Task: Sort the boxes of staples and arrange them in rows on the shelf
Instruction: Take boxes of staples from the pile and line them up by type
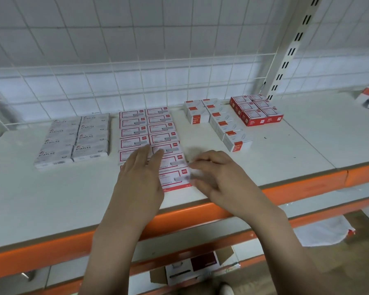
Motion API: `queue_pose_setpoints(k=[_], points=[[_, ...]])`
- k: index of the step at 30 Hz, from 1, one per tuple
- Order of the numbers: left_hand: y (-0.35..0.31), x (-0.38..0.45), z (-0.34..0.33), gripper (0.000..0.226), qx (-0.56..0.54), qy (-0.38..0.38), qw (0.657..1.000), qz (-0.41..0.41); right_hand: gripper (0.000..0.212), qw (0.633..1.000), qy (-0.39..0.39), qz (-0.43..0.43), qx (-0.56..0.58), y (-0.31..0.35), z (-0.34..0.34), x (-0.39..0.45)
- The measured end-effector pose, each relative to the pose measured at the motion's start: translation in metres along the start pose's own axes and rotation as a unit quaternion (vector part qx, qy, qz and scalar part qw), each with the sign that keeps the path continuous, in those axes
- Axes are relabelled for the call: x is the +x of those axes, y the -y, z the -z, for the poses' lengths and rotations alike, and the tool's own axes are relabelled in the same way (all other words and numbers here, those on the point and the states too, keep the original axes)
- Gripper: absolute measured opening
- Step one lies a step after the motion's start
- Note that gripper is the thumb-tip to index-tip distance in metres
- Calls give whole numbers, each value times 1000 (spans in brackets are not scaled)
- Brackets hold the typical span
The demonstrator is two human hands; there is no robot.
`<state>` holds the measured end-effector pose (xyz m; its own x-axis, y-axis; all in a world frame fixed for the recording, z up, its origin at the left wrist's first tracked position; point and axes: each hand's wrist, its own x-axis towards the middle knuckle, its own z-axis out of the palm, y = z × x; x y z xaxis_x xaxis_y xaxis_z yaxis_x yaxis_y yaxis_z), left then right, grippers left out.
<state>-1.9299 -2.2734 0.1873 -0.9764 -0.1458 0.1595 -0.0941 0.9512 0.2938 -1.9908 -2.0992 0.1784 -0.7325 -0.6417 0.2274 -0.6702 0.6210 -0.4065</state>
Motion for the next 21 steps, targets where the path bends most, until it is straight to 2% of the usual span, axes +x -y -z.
queue_pose_setpoints(k=[7, 10, 16, 21], points=[[-58, 22, -11, 57, 10, 0, 997, -73, 40, 994, -56, -93, -33, -57, 42, -36], [-93, 31, -19, 56, 18, 0, 995, -102, 36, 988, -77, -127, -39, -87, 61, -60], [-187, 48, -53, 65, 60, 13, 988, -143, 34, 972, -120, -184, -79, -161, 113, -114], [-271, 59, -87, 57, 61, 11, 987, -148, 33, 967, -134, -193, -97, -229, 161, -156]])
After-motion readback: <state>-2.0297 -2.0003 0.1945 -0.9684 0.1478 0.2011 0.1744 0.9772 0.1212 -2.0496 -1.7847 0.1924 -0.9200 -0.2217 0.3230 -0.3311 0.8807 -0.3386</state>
